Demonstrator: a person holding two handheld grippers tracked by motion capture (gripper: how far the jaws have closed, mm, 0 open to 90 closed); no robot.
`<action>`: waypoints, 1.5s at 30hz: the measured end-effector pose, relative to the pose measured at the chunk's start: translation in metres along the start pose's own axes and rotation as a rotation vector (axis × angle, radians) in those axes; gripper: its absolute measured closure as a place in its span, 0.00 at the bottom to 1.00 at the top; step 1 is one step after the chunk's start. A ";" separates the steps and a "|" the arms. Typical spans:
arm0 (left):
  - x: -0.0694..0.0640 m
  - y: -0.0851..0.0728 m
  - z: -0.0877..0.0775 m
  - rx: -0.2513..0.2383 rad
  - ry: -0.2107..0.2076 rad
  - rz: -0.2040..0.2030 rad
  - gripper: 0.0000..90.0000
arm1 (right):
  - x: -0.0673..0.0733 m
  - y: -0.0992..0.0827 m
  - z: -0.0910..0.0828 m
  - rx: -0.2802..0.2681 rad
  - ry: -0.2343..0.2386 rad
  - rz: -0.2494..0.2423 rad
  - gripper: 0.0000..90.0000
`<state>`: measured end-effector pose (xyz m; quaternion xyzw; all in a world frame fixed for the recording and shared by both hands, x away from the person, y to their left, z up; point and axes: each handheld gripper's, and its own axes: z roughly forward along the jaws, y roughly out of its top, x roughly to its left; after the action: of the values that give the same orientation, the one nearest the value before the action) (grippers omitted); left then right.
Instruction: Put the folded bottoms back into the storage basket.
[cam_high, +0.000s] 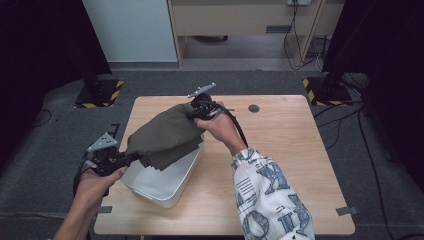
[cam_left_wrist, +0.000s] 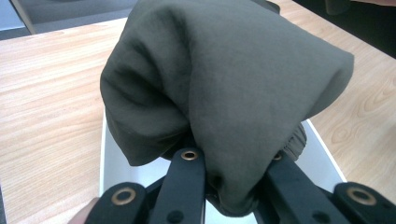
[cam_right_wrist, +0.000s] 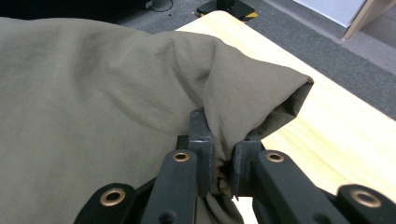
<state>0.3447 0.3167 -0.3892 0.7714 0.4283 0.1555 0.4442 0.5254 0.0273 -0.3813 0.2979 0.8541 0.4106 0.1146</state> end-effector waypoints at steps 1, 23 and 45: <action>0.000 -0.001 0.000 -0.003 -0.001 -0.002 0.94 | 0.001 -0.001 0.002 -0.001 0.002 0.005 0.91; 0.004 -0.035 0.004 0.028 -0.017 -0.024 0.94 | 0.009 -0.023 0.026 0.040 0.041 0.004 0.91; 0.000 -0.058 0.014 0.089 -0.023 -0.024 0.94 | 0.016 -0.033 0.040 0.081 0.048 -0.012 0.91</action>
<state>0.3235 0.3230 -0.4449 0.7869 0.4388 0.1222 0.4162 0.5163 0.0463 -0.4312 0.2872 0.8743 0.3820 0.0843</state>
